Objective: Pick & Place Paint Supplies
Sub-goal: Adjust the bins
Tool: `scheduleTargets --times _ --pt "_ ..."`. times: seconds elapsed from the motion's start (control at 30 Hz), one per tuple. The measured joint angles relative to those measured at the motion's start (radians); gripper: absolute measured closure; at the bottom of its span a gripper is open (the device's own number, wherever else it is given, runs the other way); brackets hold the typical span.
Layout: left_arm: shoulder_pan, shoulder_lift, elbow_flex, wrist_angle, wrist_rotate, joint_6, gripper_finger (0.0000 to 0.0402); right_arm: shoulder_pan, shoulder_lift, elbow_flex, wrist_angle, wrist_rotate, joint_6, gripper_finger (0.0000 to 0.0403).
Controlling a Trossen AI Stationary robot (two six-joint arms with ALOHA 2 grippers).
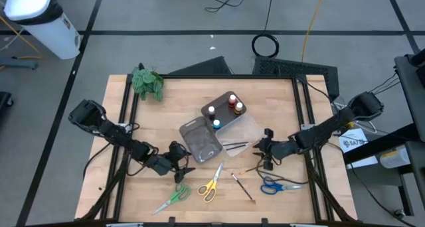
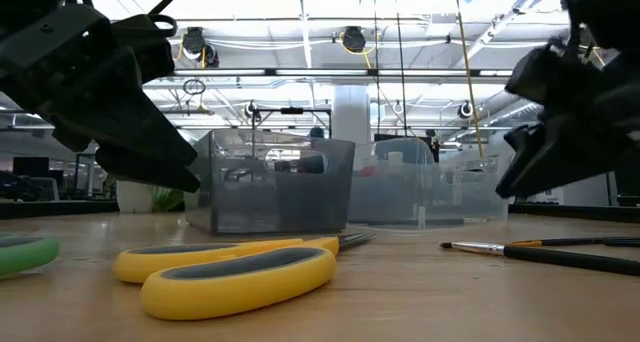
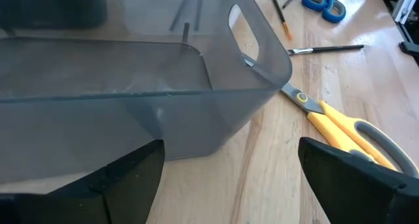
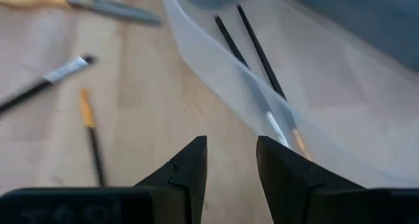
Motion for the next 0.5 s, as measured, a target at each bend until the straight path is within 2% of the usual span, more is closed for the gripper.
scheduleTargets --times 0.4,0.5 --pt "0.001 0.0 0.0 0.001 0.016 -0.008 0.0037 -0.077 0.13 0.0 0.098 -0.007 -0.056 0.0284" --pt "0.001 0.0 0.0 0.001 0.016 -0.008 0.0037 -0.077 0.118 0.0 0.092 -0.061 -0.081 0.0284"
